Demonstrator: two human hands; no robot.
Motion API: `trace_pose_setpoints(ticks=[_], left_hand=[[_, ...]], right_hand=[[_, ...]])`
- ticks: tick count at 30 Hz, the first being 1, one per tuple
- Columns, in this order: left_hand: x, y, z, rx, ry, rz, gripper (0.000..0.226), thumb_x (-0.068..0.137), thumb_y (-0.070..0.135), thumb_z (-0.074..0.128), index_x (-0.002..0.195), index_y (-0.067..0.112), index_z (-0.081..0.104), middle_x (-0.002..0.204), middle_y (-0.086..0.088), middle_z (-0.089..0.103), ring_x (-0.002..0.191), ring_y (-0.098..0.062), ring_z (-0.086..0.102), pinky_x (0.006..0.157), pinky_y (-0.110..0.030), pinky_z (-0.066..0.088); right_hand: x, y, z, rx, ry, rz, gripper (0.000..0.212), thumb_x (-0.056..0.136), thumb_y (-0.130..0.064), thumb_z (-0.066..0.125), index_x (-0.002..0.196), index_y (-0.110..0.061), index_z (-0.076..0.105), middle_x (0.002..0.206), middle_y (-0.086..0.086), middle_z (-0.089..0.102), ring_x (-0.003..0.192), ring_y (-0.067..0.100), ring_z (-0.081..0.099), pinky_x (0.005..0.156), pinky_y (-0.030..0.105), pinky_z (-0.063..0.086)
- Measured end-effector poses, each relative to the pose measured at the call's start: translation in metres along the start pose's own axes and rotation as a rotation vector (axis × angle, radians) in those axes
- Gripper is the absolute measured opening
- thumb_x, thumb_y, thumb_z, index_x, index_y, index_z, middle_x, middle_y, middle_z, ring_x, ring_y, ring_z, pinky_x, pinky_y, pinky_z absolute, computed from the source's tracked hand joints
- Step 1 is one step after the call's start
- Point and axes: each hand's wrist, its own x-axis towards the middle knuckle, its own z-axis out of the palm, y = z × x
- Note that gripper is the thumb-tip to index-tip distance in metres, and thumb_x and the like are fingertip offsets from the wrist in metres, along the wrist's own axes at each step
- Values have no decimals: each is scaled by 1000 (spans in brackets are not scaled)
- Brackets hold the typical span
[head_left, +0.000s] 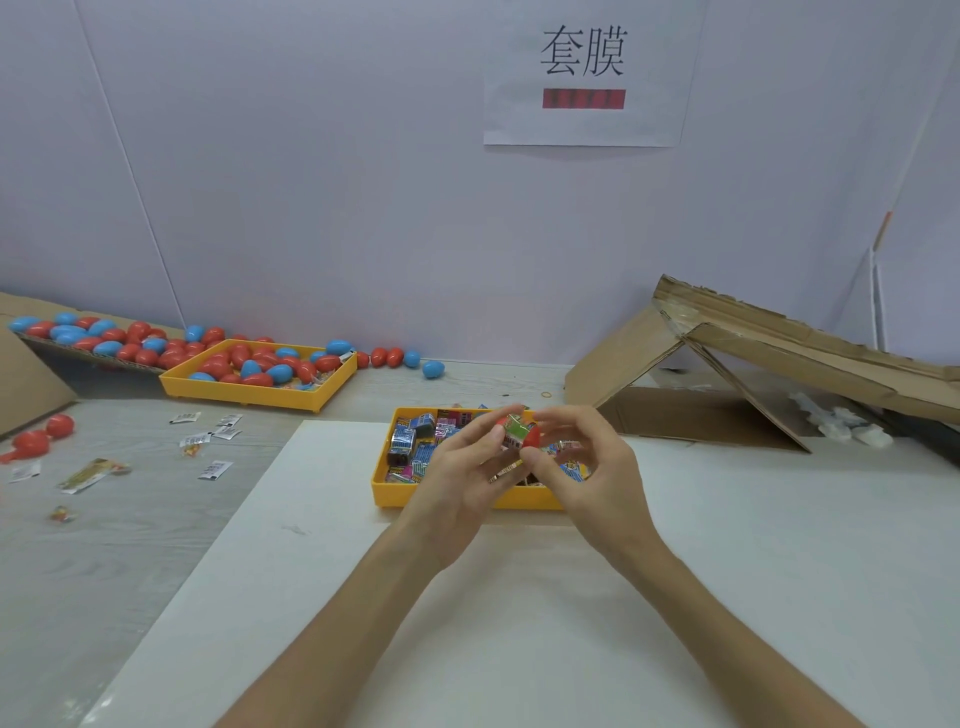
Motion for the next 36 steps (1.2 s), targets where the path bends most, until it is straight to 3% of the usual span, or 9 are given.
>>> trace_pose_setpoints(ticks=[5, 10, 16, 20, 24, 28, 31, 34, 36], left_hand=[[0, 1, 1, -21, 57, 8, 39, 92, 18, 63, 131, 18, 66, 121, -13, 70, 111, -22, 68, 84, -28, 57], [1, -1, -1, -14, 83, -2, 29, 102, 12, 53, 129, 10, 61, 121, -18, 70, 110, -25, 69, 84, -28, 58], [2, -1, 0, 110, 158, 73, 28, 91, 11, 69, 118, 6, 67, 122, -24, 67, 102, -25, 71, 82, -30, 59], [3, 3, 2, 236, 229, 126, 26, 89, 31, 70, 108, 14, 70, 99, -9, 73, 90, -19, 71, 76, -29, 59], [7, 15, -8, 183, 471, 181, 23, 102, 27, 52, 98, 13, 70, 79, -2, 68, 69, -12, 67, 62, -25, 52], [5, 14, -9, 120, 589, 187, 27, 100, 23, 51, 82, 12, 68, 67, -1, 62, 55, -11, 56, 63, -30, 43], [4, 13, -5, 153, 580, 192, 30, 101, 24, 49, 81, 12, 67, 66, -2, 62, 56, -11, 56, 63, -31, 44], [4, 15, -3, 177, 571, 211, 34, 103, 26, 47, 81, 11, 68, 66, -3, 63, 57, -12, 56, 62, -30, 45], [3, 13, -3, 173, 580, 217, 37, 105, 27, 44, 82, 11, 69, 66, -2, 63, 57, -11, 57, 62, -30, 45]], right_hand=[[-1, 0, 0, -28, -12, -1, 26, 79, -23, 78, 102, -24, 67, 95, -8, 71, 91, 21, 70, 75, 38, 57], [-2, -1, 2, -51, -23, -37, 22, 79, -23, 78, 98, -22, 66, 93, -10, 69, 84, 18, 69, 69, 31, 54], [0, -2, 0, 67, -36, 135, 29, 78, -23, 83, 99, -22, 63, 92, -7, 69, 81, 15, 70, 71, 26, 55], [7, -1, -5, 338, -93, 431, 27, 87, -17, 76, 112, -14, 66, 92, 7, 73, 83, 20, 71, 72, 29, 56], [19, -4, -16, 688, -65, 775, 39, 84, -26, 71, 120, -12, 66, 95, 7, 72, 77, 14, 69, 72, 25, 56], [43, -4, -23, 866, 47, 948, 23, 95, -15, 63, 115, -6, 67, 92, 10, 74, 77, 15, 71, 67, 24, 57], [85, -12, -36, 846, 51, 914, 21, 98, -13, 57, 114, -3, 66, 95, 11, 73, 80, 16, 68, 71, 24, 52], [136, -18, -68, 1162, 382, 733, 22, 102, -17, 50, 117, -3, 59, 102, 14, 68, 91, 24, 68, 64, 26, 53], [148, -16, -83, 1267, 473, 660, 35, 105, -27, 43, 128, -1, 47, 113, 23, 65, 102, 32, 69, 77, 31, 55]])
